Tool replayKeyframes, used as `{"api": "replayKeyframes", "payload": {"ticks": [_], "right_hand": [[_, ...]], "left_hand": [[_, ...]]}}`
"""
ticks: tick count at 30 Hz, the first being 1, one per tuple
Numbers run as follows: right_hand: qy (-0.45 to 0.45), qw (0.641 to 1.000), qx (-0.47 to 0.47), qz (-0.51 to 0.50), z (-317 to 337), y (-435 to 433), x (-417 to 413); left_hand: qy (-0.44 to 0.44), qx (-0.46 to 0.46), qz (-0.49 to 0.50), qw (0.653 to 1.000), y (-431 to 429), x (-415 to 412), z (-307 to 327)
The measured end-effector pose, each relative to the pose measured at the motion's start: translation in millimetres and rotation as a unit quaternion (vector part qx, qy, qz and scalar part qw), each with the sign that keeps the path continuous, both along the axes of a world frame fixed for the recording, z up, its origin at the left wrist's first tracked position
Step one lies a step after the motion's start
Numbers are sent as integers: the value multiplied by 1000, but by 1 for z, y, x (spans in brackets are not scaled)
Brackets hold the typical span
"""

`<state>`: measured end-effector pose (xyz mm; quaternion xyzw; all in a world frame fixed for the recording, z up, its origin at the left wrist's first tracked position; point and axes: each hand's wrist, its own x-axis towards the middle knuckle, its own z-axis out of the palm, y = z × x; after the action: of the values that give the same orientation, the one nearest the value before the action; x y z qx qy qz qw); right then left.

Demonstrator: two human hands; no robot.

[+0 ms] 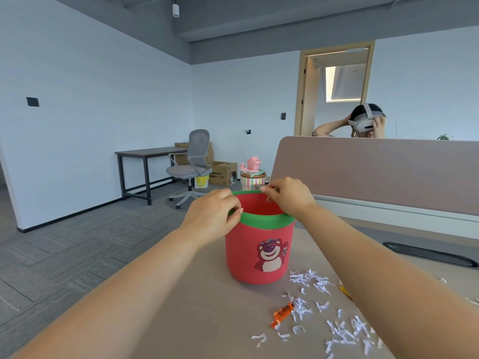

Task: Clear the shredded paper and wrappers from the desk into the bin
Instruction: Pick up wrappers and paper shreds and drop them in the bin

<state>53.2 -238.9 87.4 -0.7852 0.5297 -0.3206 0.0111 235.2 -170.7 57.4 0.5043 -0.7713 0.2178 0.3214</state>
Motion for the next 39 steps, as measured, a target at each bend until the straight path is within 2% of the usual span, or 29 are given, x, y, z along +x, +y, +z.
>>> {"api": "replayKeyframes", "payload": {"ticks": [4, 9, 11, 13, 15, 17, 19, 22, 25, 31, 36, 39], "right_hand": [[-21, 1000, -20, -6, -3, 8, -7], [-117, 988, -103, 7, -12, 39, -33], [-138, 983, -123, 1, -24, 56, -48], [-141, 983, -116, -11, -42, 71, -65], [-127, 988, -85, -30, -63, 86, -82], [-109, 993, -37, -37, -83, 103, -96], [-90, 995, 18, -38, -101, 120, -108], [-76, 994, 73, -32, -121, 144, -131], [-81, 993, 73, -55, -128, 166, -160], [-52, 978, 87, -182, -127, 200, -243], [81, 930, 198, -299, -131, 227, -296], [100, 911, 257, -307, -135, 237, -317]], "left_hand": [[-8, -24, -21, 999, 7, -4, 1], [-36, -105, -102, 989, 28, -25, -10], [-46, -105, -145, 983, 35, -37, -25], [-38, -55, -172, 983, 40, -47, -48], [-28, 0, -155, 987, 42, -56, -75], [-16, 124, -125, 984, 46, -67, -102], [-24, 287, -102, 952, 49, -75, -128], [-74, 404, -64, 909, 51, -88, -148], [-104, 435, -48, 893, 48, -107, -146], [-124, 444, -95, 882, 38, -166, -142], [-120, 433, -138, 882, 33, -210, -140], [-130, 396, -164, 894, 27, -227, -142]]}}
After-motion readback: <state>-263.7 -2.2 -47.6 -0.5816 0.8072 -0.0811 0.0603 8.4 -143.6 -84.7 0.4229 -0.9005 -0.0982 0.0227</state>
